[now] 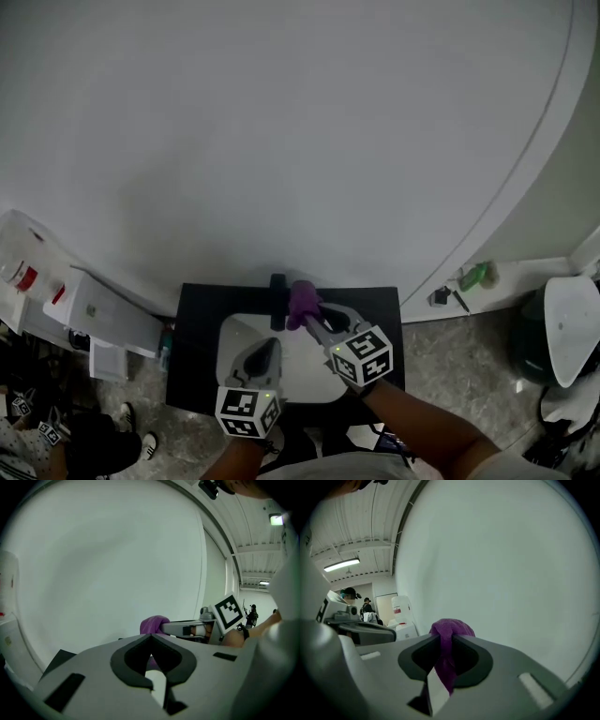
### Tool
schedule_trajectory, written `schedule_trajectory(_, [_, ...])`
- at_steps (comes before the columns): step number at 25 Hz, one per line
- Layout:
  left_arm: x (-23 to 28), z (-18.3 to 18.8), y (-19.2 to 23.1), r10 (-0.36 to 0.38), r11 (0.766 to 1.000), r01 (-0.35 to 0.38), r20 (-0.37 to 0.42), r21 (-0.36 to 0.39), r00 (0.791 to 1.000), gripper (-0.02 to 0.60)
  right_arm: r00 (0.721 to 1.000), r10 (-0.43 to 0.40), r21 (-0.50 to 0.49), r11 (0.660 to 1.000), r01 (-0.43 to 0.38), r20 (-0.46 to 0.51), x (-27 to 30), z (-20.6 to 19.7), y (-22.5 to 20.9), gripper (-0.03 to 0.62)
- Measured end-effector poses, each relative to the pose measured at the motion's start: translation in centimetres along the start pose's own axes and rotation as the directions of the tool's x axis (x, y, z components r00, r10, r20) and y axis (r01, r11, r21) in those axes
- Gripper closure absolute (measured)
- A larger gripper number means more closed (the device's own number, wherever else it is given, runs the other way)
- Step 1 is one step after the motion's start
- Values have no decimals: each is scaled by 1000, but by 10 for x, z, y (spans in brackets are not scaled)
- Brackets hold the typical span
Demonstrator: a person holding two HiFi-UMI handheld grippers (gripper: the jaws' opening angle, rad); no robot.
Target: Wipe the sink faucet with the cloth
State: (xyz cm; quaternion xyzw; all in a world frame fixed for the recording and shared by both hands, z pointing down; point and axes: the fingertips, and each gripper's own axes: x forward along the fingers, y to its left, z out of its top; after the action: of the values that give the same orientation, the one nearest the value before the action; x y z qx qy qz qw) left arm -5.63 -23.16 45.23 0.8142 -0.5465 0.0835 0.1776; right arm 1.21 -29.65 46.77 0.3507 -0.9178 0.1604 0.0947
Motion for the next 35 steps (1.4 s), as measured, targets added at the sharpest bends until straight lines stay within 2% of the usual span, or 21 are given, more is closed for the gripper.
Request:
schedule_trajectory(9, [27,-35,38,-16,998,16,-1,-64,1000,577,997,-20,-40,999,17,-78,118,-30,-37,528])
schedule_trajectory(14, [32,-49,50,-20,997,19,-7,-81,1000,577,984,-15,-39,999,8,-175,170,-56,-47,530])
schedule_trajectory(17, [31,-53,59,-14,996,13,-9,-89,1000,577,981,14,-24,1000,-19,-196,165,-76,-33,530])
schedule_trajectory(22, [28,-52,68,-12,995,12,-1,-102,1000,577,963,107,-17,993,-115,-249,126,-108,14,531])
schedule_trajectory(24, [28,-49,69,-15,995,15,1,-102,1000,577,970,94,-19,995,-100,-222,125,-97,11,530])
schedule_trajectory(27, [29,-49,66,-18,996,17,-2,-92,1000,577,986,25,-47,998,-33,-162,146,-63,-21,530])
schedule_trajectory(29, [28,-50,64,-20,996,19,-8,-85,1000,577,985,-7,-65,998,-5,-173,166,-56,-41,530])
schedule_trajectory(32, [25,-50,62,-28,997,27,-12,-77,1000,577,977,9,-69,997,-24,-215,174,-69,-40,530])
schedule_trajectory(35, [24,-51,64,-37,995,35,-18,-93,999,577,971,78,-40,995,-89,-225,147,-95,-4,531])
